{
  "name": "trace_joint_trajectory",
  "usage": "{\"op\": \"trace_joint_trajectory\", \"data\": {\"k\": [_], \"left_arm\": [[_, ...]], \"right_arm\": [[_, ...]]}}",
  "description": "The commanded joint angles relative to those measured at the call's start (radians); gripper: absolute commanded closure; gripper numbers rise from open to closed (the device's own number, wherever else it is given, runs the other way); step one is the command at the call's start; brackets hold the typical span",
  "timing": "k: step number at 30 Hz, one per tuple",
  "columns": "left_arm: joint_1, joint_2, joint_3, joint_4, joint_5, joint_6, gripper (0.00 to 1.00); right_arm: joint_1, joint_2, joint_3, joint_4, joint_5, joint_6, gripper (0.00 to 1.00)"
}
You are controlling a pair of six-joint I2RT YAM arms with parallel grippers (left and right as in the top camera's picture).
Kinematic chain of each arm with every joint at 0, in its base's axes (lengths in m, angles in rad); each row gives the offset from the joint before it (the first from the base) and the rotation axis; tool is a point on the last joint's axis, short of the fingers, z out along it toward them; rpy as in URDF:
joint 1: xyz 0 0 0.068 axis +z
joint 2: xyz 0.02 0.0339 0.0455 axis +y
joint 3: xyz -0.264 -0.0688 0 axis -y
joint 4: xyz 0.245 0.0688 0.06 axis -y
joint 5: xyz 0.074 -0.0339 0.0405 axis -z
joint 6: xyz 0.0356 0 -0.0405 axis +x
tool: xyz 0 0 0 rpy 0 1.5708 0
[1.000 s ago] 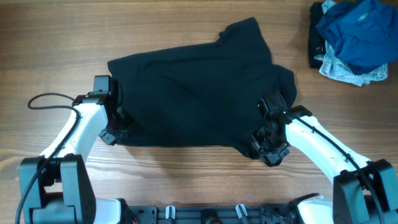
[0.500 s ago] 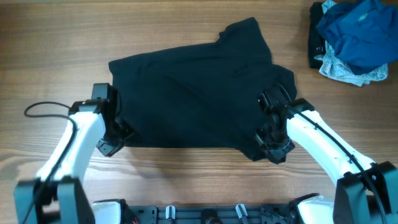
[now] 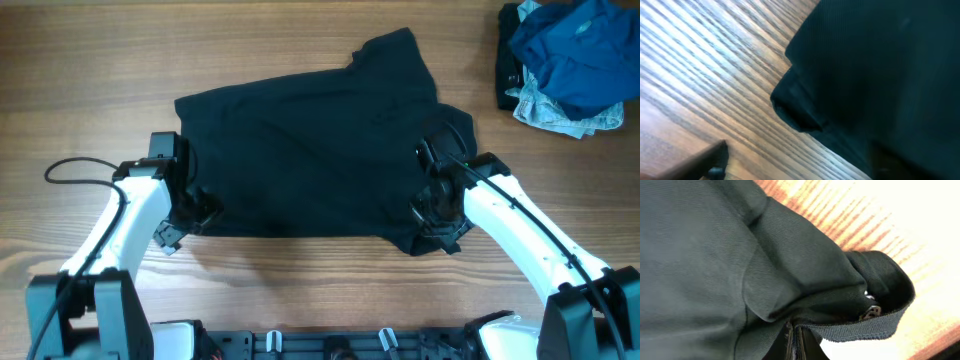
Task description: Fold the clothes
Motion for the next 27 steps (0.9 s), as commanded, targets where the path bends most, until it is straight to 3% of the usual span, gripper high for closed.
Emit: {"op": "trace_joint_trajectory", "data": {"k": [1, 2, 6, 13, 14, 17, 20, 21, 22, 23, 24, 25, 27], "left_arm": [[0.005, 0.024, -0.005, 0.007, 0.008, 0.001, 0.36], [0.005, 0.024, -0.005, 0.007, 0.008, 0.001, 0.41], [0.005, 0.026, -0.016, 0.030, 0.008, 0.002, 0.39], [0.005, 0.026, -0.084, 0.068, 0.009, -0.003, 0.46], [0.005, 0.026, -0.084, 0.071, 0.008, -0.002, 0.48], [0.005, 0.026, -0.084, 0.076, 0.008, -0.002, 0.66], [0.005, 0.026, -0.084, 0.093, 0.008, -0.002, 0.70], [0.005, 0.026, -0.084, 0.099, 0.008, -0.002, 0.67], [0.005, 0.026, -0.084, 0.106, 0.008, -0.002, 0.28], [0.005, 0.026, -0.084, 0.113, 0.008, -0.003, 0.28], [0.005, 0.026, -0.084, 0.113, 0.009, -0.011, 0.29], [0.005, 0.026, -0.084, 0.113, 0.008, -0.033, 0.30], [0.005, 0.026, -0.084, 0.113, 0.009, -0.054, 0.31]], "right_arm": [[0.005, -0.017, 0.020, 0.021, 0.026, -0.047, 0.94], [0.005, -0.017, 0.020, 0.021, 0.026, -0.046, 0.94], [0.005, -0.017, 0.020, 0.038, 0.025, -0.046, 0.94], [0.005, -0.017, 0.020, 0.035, 0.022, -0.047, 0.94], [0.005, -0.017, 0.020, 0.035, 0.022, -0.047, 0.94], [0.005, -0.017, 0.020, 0.034, 0.022, -0.047, 0.94], [0.005, -0.017, 0.020, 0.034, 0.021, -0.047, 0.93], [0.005, -0.017, 0.020, 0.034, 0.019, -0.047, 0.93], [0.005, -0.017, 0.020, 0.031, 0.008, -0.047, 0.89], [0.005, -0.016, 0.020, 0.030, -0.005, -0.047, 0.52], [0.005, -0.016, 0.018, 0.028, -0.019, -0.048, 0.30], [0.005, -0.016, 0.010, 0.028, -0.038, -0.048, 0.20], [0.005, -0.016, -0.023, 0.027, -0.088, -0.046, 0.20]]}}
